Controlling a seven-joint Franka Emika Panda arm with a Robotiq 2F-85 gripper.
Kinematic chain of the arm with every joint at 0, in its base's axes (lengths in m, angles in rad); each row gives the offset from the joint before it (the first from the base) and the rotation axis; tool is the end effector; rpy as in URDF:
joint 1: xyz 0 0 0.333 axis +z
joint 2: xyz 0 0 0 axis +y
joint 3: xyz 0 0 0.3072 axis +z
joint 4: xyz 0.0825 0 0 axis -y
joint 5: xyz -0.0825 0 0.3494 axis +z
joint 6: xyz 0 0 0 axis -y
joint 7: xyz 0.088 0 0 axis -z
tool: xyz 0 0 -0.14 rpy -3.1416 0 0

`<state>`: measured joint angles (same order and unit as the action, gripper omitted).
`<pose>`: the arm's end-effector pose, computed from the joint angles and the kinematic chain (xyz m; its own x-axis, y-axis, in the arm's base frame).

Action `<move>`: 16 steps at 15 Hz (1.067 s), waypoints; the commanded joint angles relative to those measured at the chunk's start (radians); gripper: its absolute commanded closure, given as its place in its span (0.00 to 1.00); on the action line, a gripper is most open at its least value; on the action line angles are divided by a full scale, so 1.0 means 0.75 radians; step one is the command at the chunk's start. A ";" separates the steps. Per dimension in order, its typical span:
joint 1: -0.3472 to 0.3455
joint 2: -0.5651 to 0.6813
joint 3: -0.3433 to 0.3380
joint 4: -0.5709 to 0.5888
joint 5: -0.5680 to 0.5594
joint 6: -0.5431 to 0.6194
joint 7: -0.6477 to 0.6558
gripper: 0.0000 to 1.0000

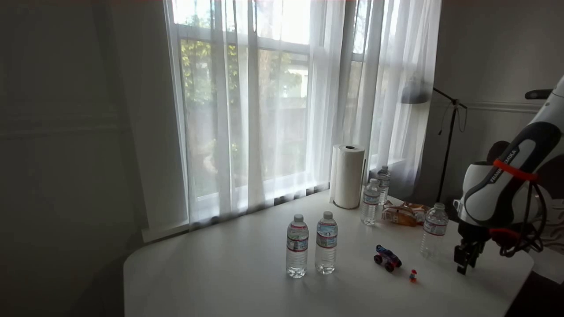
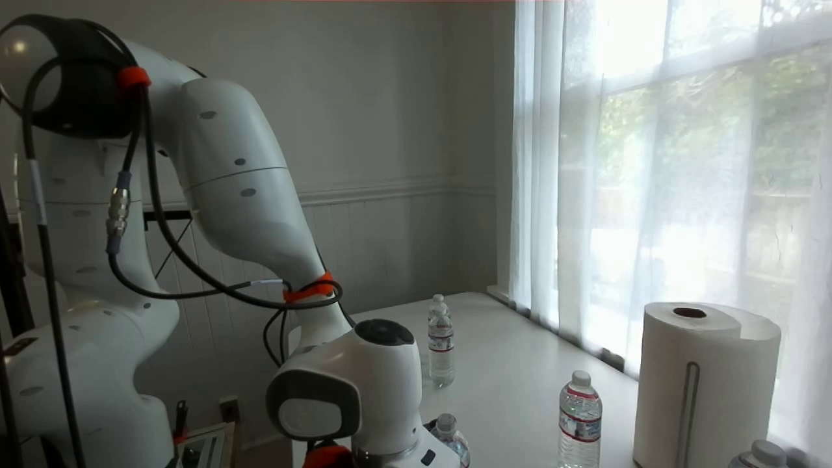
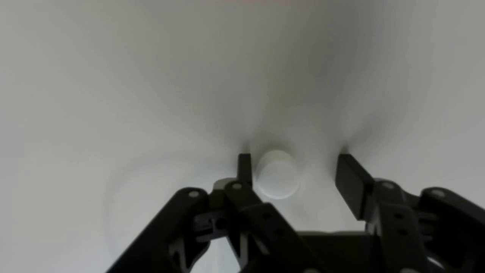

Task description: Pick up the white cap on the right and put it on the open water bottle

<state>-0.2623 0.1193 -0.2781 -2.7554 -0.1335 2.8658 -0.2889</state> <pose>0.3244 -0.1926 0.1736 0.9921 -0.1217 -0.0298 -0.1197 -0.9909 0.0622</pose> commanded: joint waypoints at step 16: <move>-0.025 -0.059 -0.033 -0.011 -0.048 0.014 0.023 0.73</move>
<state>-0.2720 0.1141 -0.2881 -2.7403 -0.1364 2.8669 -0.2871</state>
